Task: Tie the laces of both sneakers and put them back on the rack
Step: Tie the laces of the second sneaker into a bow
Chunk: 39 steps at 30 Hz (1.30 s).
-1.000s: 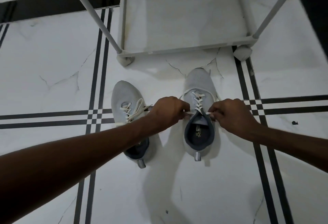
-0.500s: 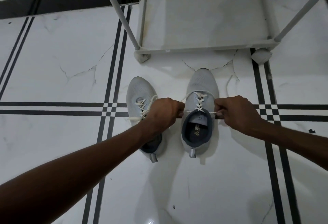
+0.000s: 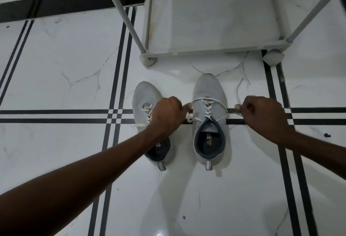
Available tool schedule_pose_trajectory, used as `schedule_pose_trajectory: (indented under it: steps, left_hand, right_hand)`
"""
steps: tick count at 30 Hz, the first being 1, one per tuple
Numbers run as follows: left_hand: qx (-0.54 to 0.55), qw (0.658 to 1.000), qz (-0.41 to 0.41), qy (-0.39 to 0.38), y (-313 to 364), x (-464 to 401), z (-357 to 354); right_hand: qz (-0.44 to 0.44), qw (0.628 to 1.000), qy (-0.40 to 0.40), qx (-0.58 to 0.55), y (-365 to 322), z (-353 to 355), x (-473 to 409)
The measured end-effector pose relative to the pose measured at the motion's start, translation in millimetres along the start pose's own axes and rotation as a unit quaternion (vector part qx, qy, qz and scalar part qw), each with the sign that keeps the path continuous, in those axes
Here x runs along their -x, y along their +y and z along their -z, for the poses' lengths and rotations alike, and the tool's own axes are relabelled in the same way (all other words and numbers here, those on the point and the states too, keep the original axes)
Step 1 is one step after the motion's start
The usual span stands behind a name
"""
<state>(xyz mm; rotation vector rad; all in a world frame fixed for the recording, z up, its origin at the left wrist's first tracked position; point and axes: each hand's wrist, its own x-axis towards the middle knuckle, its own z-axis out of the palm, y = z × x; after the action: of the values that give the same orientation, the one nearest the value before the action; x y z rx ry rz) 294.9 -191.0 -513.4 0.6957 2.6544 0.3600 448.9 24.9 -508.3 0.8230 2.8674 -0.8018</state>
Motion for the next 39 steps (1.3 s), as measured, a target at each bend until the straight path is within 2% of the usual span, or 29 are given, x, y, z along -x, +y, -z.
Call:
schedule_pose_trajectory:
  steps: [1, 2, 3, 4, 5, 8, 11, 14, 19, 22, 27, 34, 39]
  left_hand:
    - [0.056, 0.993, 0.072, -0.081, 5, 0, -4]
    - [0.153, 0.966, 0.136, -0.158, 10, 0, -9]
    - [0.248, 0.931, 0.184, -0.192, 14, -1, -12]
    - [0.311, 0.907, 0.21, -0.189, 16, -3, -15]
    - [0.343, 0.897, 0.22, -0.17, 18, -4, -16]
    - [0.413, 0.872, 0.222, -0.137, 24, -8, -14]
    - [0.471, 0.84, 0.205, -0.178, 30, -7, -8]
    - [0.482, 0.833, 0.162, -0.217, 36, -8, -7]
    - [0.457, 0.845, 0.089, -0.265, 42, -8, -3]
    - [0.428, 0.862, 0.05, -0.266, 46, -7, 2]
    - [0.41, 0.874, 0.032, -0.26, 48, -9, 15]
    - [0.433, 0.876, 0.031, -0.212, 44, -18, 27]
    - [0.444, 0.866, 0.011, -0.229, 34, -23, 34]
  right_hand:
    - [-0.062, 0.995, -0.06, -0.05, -8, -2, -1]
    - [-0.136, 0.973, -0.128, -0.139, -15, -7, -3]
    - [-0.21, 0.93, -0.18, -0.243, -23, -12, -5]
    - [-0.262, 0.888, -0.196, -0.322, -29, -16, -8]
    - [-0.284, 0.866, -0.187, -0.366, -33, -19, -12]
    - [-0.277, 0.856, -0.122, -0.419, -32, -18, -25]
    - [-0.216, 0.866, -0.131, -0.431, -34, -10, -28]
    - [-0.132, 0.9, -0.105, -0.402, -41, 1, -29]
    - [-0.033, 0.925, -0.077, -0.371, -51, 13, -39]
    - [-0.019, 0.929, -0.109, -0.354, -50, 11, -46]
    - [-0.009, 0.941, -0.138, -0.308, -43, 7, -41]
    - [-0.009, 0.93, -0.199, -0.308, -52, 12, -43]
    - [-0.04, 0.891, -0.306, -0.334, -52, 10, -44]
